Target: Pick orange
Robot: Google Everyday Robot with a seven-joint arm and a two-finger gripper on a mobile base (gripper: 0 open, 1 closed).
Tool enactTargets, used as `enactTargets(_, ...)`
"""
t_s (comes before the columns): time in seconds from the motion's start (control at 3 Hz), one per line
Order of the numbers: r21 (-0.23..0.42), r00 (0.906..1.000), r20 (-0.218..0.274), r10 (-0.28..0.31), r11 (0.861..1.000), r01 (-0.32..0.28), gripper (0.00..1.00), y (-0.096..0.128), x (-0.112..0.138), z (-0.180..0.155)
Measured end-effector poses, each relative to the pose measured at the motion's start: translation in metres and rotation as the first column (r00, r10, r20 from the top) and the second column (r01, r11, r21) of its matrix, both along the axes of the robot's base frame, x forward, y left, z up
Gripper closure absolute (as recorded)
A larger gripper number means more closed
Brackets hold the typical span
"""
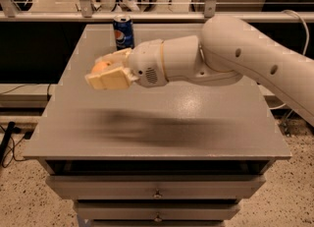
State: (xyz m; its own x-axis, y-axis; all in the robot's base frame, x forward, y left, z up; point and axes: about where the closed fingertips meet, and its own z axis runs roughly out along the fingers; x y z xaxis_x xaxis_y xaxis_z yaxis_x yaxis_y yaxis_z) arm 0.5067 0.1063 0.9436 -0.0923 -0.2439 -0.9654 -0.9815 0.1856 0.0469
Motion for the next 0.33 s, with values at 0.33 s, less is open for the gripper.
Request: enactTargets(0.33,0.05,0.9996,0.028,0.008,0.999,-0.009,1.0,-0.0012,0.0021,0.0131)
